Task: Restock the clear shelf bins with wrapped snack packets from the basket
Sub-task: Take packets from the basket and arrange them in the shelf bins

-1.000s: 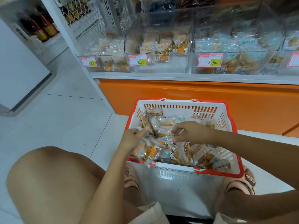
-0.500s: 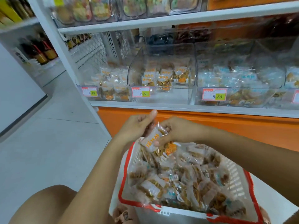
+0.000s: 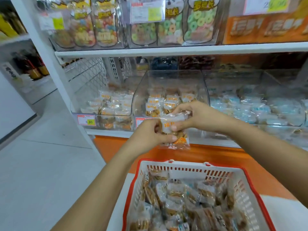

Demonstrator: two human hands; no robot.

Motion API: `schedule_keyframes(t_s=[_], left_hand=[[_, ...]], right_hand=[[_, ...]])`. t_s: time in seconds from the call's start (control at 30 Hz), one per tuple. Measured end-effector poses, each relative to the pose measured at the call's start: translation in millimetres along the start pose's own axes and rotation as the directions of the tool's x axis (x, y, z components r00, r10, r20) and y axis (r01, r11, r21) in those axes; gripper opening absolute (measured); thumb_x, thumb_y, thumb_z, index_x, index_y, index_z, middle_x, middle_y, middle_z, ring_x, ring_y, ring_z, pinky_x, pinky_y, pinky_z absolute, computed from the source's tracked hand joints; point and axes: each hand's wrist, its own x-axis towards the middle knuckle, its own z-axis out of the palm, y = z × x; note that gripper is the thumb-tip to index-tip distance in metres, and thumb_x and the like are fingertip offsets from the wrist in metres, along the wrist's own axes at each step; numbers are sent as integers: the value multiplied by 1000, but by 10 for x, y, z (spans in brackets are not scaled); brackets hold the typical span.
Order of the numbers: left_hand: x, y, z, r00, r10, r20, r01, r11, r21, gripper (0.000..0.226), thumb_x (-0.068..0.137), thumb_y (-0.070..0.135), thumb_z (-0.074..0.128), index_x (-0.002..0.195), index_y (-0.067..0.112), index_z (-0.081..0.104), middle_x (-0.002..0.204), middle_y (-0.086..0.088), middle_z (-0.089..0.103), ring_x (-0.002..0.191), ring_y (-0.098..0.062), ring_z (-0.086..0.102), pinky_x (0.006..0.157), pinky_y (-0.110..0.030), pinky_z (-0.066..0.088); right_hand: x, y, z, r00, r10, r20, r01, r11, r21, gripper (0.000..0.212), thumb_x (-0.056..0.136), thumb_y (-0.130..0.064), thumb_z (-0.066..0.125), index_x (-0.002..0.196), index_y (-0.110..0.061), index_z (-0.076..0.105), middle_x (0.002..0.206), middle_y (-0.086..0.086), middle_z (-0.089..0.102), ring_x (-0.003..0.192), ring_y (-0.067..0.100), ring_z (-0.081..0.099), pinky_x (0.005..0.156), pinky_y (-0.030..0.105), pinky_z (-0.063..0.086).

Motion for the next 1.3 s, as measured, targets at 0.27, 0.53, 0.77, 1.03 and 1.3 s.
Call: schedule_keyframes(t_s=[0.27,0.53,0.77,1.03,1.3], left_hand=[[463,-81,-3,946,113,-304,-73,987,142,41,84,34,70,122,23,59,118,12,61,107,0,55,90,-20,44],[582,-350,63,954,205,-220,-43,818,573,36,88,30,62,122,20,58,127,-1,55,123,-19,41,105,-29,30],[592,-349,43,957,216,-195,-57,795,604,40,91,34,58,128,24,52,132,2,51,125,-17,38,105,-27,27],[593,-353,10,963,217,-159,-86,809,582,43,91,31,58,132,22,50,135,0,49,128,-18,35,107,-29,25],[79,-502,-148,921,332,-206,-219,875,432,29,93,21,58,122,16,60,127,1,57,116,-9,49,90,-13,30]], right_hand=[[660,145,-696,966,128,-225,-168,971,-172,30,69,-20,85,92,-5,73,75,6,72,64,17,67,57,19,53],[1347,377,-712,865,404,-299,-496,590,-637,24,85,-27,71,98,-9,61,99,8,63,88,23,61,71,30,48],[1643,502,-626,736,675,-43,-488,486,-725,42,91,-17,64,129,-2,53,116,5,61,114,25,55,101,31,43],[1570,702,-486,883,442,-157,-365,438,-822,44,78,-8,76,120,-6,61,119,11,63,106,26,60,77,29,44],[986,233,-210,931,-10,-364,-326,424,-845,17,89,-8,53,102,-2,63,102,20,66,93,36,63,66,35,41]])
